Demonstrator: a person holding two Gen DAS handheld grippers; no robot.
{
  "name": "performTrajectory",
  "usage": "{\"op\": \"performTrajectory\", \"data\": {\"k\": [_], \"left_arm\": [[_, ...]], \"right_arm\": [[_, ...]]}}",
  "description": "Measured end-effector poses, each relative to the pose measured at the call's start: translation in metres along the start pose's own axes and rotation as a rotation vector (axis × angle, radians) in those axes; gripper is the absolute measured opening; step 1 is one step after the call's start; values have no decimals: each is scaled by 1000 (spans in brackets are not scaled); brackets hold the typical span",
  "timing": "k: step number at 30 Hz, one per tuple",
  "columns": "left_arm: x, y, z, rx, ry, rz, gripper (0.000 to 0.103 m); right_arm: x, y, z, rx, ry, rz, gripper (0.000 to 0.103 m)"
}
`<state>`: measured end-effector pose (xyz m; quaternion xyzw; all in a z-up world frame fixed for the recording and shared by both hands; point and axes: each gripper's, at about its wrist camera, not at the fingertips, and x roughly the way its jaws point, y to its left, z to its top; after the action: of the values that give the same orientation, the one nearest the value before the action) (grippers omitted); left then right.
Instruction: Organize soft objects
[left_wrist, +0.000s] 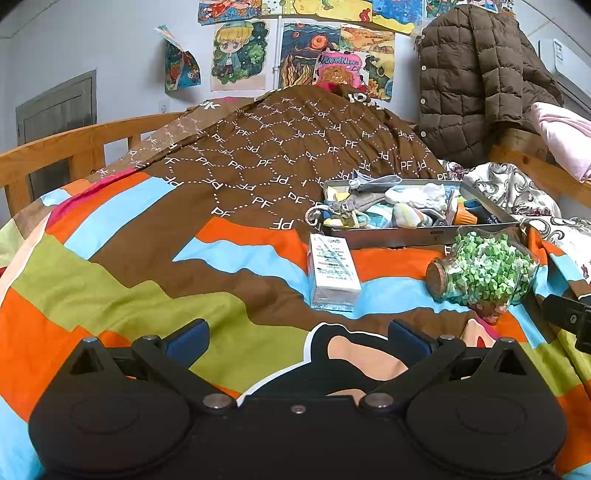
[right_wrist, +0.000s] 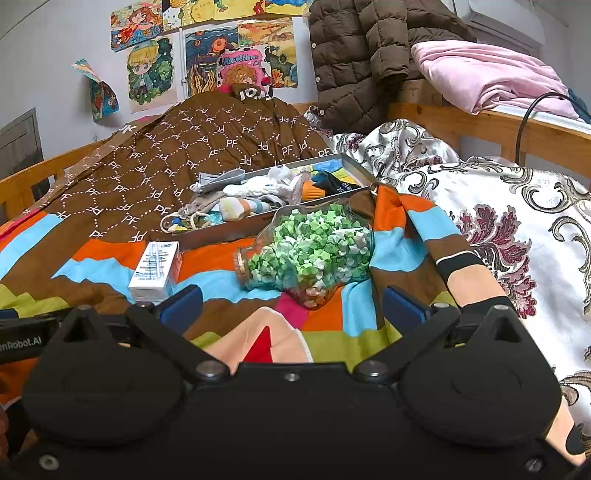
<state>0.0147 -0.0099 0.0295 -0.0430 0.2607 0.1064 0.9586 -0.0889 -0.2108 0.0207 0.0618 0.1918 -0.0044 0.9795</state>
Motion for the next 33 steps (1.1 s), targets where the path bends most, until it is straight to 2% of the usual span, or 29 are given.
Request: {"op": "performTrajectory", "data": {"k": [33], "left_arm": [[3, -2, -1, 3, 4, 1, 102]], "right_arm": [[1, -2, -1, 4, 6, -1, 102]]}}
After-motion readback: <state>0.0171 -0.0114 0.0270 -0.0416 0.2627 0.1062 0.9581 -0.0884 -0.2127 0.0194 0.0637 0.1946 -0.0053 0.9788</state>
